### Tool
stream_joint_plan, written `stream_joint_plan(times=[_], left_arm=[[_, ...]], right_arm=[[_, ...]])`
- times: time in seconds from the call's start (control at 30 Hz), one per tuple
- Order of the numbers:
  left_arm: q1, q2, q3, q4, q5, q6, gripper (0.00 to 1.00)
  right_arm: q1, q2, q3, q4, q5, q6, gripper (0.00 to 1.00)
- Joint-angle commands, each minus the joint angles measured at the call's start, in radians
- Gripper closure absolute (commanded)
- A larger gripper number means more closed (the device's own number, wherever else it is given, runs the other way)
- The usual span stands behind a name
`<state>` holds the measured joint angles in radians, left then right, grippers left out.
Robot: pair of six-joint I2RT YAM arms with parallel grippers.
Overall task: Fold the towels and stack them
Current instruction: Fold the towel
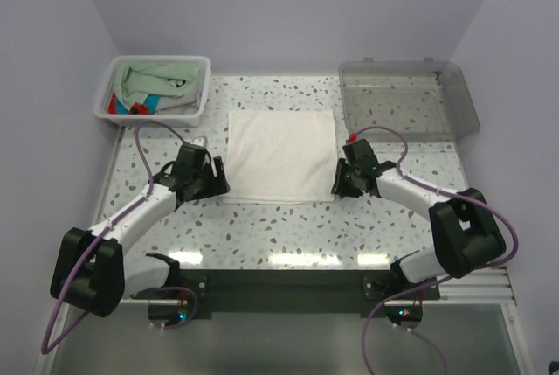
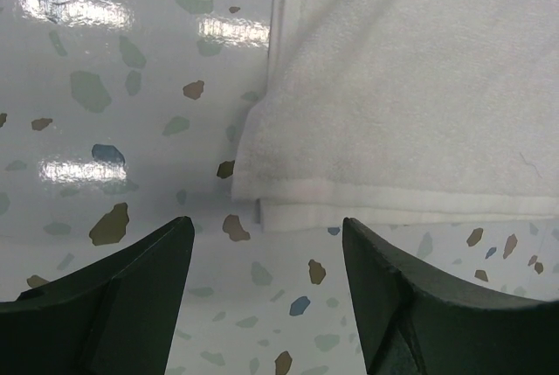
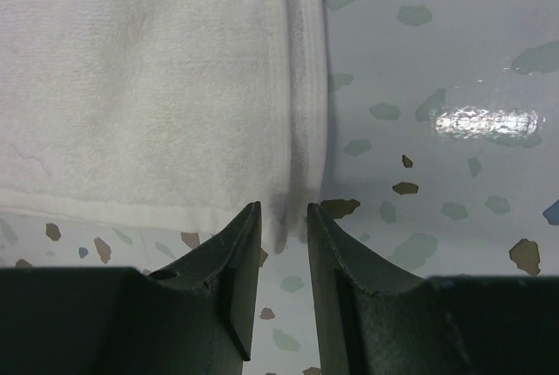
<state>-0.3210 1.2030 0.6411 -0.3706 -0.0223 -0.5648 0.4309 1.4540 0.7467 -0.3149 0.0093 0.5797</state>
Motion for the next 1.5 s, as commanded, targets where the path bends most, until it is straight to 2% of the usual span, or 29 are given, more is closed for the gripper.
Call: stream_joint_plan(times=[0.0, 0.4, 0.57, 0.73, 1.37, 1.47], left_arm=[[-0.001, -0.002, -0.015, 0.033, 0.002, -0.014, 0.26], [-0.001, 0.015, -0.024, 0.042, -0.002, -0.009, 0.27], [-0.001, 0.007, -0.021, 0.035, -0.007, -0.004, 0.27], [-0.001, 0.003, -0.015, 0.029, -0.014, 0.003, 0.27], [-0.001, 0.003, -0.024, 0.029, -0.019, 0.017, 0.27], [-0.001, 0.006, -0.024, 0.030, -0.018, 0.017, 0.27]], right_arm=[[-0.004, 0.015, 0.002, 0.043, -0.026, 0.029, 0.68], [-0.004, 0.032, -0.003, 0.016, -0.029, 0.017, 0.69], [-0.004, -0.012, 0.039, -0.056, 0.012, -0.012, 0.62], [-0.001, -0.041, 0.068, -0.095, 0.017, -0.023, 0.62], [0.012, 0.048, 0.022, 0.010, -0.042, 0.049, 0.70], [0.014, 0.055, 0.020, 0.011, -0.045, 0.048, 0.75]])
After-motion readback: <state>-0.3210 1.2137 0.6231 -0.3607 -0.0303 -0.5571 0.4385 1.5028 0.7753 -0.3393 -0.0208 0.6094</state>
